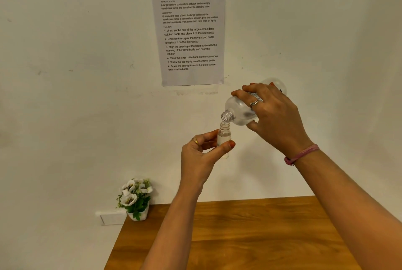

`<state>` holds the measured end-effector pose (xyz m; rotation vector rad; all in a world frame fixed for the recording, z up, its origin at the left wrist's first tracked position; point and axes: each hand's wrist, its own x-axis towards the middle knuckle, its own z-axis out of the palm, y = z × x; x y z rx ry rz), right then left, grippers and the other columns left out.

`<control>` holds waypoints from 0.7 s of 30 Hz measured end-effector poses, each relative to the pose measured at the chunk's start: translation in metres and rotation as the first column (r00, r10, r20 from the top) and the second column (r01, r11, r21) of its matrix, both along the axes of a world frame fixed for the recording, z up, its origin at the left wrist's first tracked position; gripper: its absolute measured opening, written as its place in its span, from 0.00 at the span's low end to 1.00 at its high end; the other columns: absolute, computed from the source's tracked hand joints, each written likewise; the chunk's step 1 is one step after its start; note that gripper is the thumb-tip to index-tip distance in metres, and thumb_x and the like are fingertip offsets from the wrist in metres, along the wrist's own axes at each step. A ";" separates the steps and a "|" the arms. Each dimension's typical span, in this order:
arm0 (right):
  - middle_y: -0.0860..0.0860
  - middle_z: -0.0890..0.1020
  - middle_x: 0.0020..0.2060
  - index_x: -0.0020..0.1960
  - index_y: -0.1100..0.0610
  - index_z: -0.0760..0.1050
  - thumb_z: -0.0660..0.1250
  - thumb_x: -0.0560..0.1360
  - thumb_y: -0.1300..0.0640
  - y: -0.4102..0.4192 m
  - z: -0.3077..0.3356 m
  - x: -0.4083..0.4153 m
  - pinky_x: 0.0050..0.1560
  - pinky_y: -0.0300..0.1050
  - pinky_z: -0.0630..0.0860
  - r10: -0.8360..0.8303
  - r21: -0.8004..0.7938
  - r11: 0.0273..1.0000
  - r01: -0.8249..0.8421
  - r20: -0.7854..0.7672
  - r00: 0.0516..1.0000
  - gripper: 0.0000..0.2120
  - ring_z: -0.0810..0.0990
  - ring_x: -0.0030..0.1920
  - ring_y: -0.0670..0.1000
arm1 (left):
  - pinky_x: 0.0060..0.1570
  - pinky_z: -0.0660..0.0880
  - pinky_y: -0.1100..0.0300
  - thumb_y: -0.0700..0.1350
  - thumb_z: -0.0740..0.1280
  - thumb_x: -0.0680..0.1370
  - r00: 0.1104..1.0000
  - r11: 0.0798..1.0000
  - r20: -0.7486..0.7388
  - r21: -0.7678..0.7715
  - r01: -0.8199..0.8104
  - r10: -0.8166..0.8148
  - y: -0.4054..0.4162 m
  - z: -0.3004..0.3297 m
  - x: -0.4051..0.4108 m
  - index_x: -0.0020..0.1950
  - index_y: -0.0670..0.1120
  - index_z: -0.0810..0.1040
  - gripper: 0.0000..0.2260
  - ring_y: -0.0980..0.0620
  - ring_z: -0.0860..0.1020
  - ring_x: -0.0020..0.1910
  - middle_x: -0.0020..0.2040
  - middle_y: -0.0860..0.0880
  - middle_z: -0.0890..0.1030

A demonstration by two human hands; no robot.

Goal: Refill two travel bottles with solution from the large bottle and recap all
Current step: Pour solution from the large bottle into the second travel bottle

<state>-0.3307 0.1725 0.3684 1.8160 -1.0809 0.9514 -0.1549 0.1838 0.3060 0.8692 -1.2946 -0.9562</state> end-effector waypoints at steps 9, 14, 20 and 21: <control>0.58 0.81 0.54 0.61 0.57 0.77 0.80 0.59 0.61 -0.001 -0.002 0.001 0.52 0.54 0.76 -0.005 0.009 1.000 0.005 0.002 1.000 0.31 0.80 0.53 0.60 | 0.40 0.76 0.69 0.46 0.78 0.65 1.000 1.000 -0.001 0.002 -0.003 0.003 0.001 -0.001 0.001 0.47 0.56 0.81 0.14 0.60 0.82 0.44 0.44 0.56 0.85; 0.59 0.81 0.53 0.60 0.58 0.77 0.80 0.59 0.61 -0.001 -0.001 0.000 0.52 0.55 0.76 -0.005 0.002 1.000 0.005 0.002 1.000 0.31 0.80 0.53 0.61 | 0.40 0.76 0.69 0.46 0.78 0.64 1.000 1.000 0.001 0.000 -0.004 0.004 0.001 0.000 0.001 0.47 0.56 0.81 0.14 0.60 0.81 0.44 0.44 0.57 0.84; 0.59 0.81 0.54 0.61 0.58 0.77 0.80 0.60 0.61 0.000 -0.001 0.000 0.52 0.54 0.76 -0.010 0.006 1.000 0.010 0.005 1.000 0.30 0.80 0.53 0.60 | 0.37 0.75 0.73 0.45 0.78 0.65 1.000 1.000 -0.002 -0.003 -0.004 0.004 0.001 0.000 0.001 0.47 0.55 0.81 0.14 0.61 0.81 0.44 0.44 0.57 0.84; 0.58 0.81 0.54 0.61 0.57 0.77 0.80 0.60 0.61 0.000 0.000 0.000 0.52 0.54 0.76 -0.010 0.008 1.000 0.010 0.006 1.000 0.30 0.80 0.53 0.60 | 0.38 0.75 0.72 0.45 0.78 0.64 1.000 1.000 -0.004 -0.002 -0.003 0.003 0.001 0.000 0.001 0.47 0.55 0.81 0.14 0.61 0.81 0.44 0.44 0.57 0.84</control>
